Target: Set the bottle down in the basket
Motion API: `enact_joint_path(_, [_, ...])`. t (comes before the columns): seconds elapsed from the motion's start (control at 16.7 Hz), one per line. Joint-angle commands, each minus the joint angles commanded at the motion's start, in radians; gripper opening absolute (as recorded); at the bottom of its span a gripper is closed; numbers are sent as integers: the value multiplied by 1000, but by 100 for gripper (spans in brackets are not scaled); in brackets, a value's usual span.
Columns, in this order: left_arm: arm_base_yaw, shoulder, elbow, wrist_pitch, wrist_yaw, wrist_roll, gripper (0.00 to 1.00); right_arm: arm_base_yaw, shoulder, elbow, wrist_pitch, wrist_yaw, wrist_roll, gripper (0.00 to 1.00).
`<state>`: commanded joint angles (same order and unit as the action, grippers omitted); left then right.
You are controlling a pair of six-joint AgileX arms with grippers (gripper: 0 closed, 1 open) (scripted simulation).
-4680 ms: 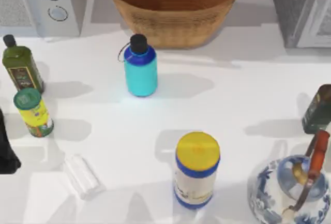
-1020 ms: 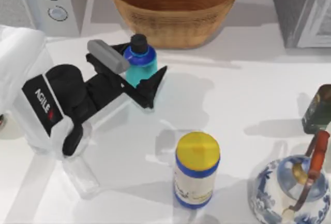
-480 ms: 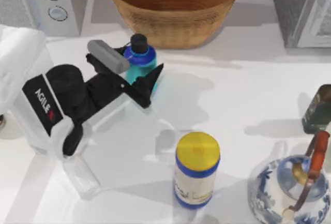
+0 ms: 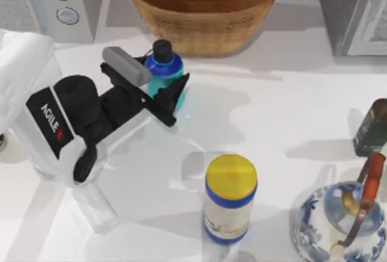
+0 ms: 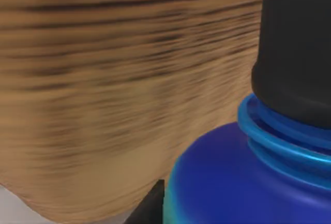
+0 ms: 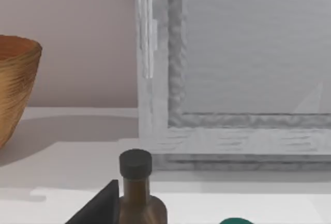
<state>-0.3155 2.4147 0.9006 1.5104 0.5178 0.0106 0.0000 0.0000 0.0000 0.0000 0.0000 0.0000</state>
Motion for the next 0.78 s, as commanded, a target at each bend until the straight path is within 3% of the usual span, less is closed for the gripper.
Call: enact_joint_path(0.78, [-9,-70,-53,15,15,-11,0,0,0,0,0,0,0,100])
